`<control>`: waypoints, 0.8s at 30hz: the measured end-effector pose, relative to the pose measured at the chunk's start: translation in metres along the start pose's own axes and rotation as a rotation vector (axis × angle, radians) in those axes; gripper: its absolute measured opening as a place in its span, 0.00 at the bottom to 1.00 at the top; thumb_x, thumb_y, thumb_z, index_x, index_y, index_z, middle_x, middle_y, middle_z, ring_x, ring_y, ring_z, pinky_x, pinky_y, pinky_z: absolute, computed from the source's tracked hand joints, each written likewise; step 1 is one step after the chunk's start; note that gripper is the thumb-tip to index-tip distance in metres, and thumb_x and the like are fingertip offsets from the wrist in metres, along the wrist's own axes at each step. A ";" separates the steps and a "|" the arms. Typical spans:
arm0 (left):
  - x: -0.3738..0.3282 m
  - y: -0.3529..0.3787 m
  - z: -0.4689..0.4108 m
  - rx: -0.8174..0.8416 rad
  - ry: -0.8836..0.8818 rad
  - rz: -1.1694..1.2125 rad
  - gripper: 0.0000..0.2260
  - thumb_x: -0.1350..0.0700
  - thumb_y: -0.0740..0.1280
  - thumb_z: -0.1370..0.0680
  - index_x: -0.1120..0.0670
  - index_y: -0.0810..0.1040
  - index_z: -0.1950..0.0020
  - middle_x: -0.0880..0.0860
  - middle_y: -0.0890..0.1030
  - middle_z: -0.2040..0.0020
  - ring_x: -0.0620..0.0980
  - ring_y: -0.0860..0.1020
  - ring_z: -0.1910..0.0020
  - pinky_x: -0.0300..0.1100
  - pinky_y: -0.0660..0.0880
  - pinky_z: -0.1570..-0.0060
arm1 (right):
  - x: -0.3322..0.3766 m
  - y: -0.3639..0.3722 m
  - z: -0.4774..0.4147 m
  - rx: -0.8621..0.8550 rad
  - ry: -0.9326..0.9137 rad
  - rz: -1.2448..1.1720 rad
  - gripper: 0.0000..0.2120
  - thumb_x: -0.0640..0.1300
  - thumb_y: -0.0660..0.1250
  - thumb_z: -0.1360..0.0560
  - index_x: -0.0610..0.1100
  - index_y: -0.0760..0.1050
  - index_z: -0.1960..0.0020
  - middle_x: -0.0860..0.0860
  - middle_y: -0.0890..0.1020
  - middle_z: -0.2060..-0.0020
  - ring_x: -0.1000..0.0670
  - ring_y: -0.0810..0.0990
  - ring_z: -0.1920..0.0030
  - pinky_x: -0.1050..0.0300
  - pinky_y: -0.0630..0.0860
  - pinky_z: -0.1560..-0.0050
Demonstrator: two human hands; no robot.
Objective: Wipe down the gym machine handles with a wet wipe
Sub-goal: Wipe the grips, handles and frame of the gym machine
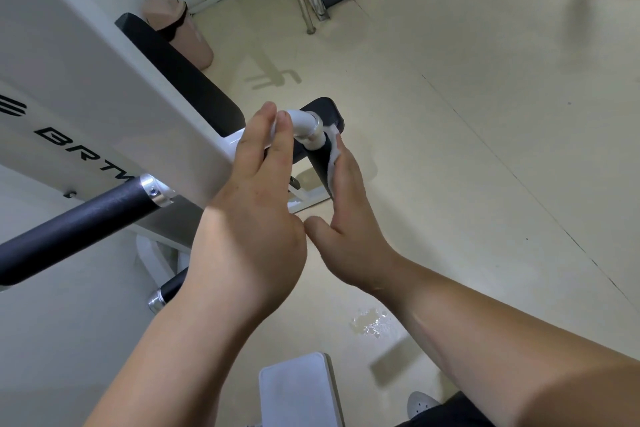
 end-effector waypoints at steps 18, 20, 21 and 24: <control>-0.001 0.002 0.003 -0.015 -0.068 -0.011 0.41 0.70 0.66 0.28 0.51 0.57 0.18 0.43 0.53 0.17 0.42 0.63 0.34 0.31 0.64 0.47 | -0.017 -0.021 0.008 0.298 0.107 0.164 0.33 0.26 0.60 0.31 0.39 0.59 0.28 0.47 0.70 0.32 0.43 0.69 0.32 0.48 0.72 0.36; -0.001 0.002 0.001 -0.031 -0.078 -0.011 0.40 0.71 0.65 0.29 0.53 0.59 0.18 0.46 0.54 0.17 0.43 0.64 0.33 0.36 0.69 0.47 | -0.002 -0.020 -0.002 0.316 0.044 0.120 0.36 0.28 0.59 0.32 0.45 0.59 0.25 0.62 0.70 0.31 0.60 0.70 0.33 0.63 0.73 0.38; -0.002 0.003 0.001 -0.043 -0.084 -0.008 0.40 0.72 0.65 0.29 0.54 0.60 0.18 0.48 0.56 0.17 0.43 0.64 0.32 0.38 0.70 0.47 | 0.010 -0.018 -0.008 0.336 -0.005 0.076 0.41 0.28 0.58 0.32 0.48 0.57 0.22 0.64 0.66 0.27 0.62 0.65 0.28 0.64 0.68 0.30; -0.006 0.005 0.000 -0.086 -0.137 -0.008 0.41 0.74 0.65 0.32 0.57 0.62 0.19 0.51 0.59 0.18 0.44 0.66 0.31 0.38 0.72 0.49 | 0.023 -0.014 -0.018 0.408 -0.102 0.044 0.48 0.30 0.59 0.33 0.51 0.47 0.17 0.55 0.57 0.19 0.54 0.55 0.19 0.45 0.58 0.21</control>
Point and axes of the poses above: each hand's wrist, its own z-axis away from the middle knuckle, its own y-axis out of the palm, x = y × z, the point moved 10 cm from there along -z, towards the middle knuckle
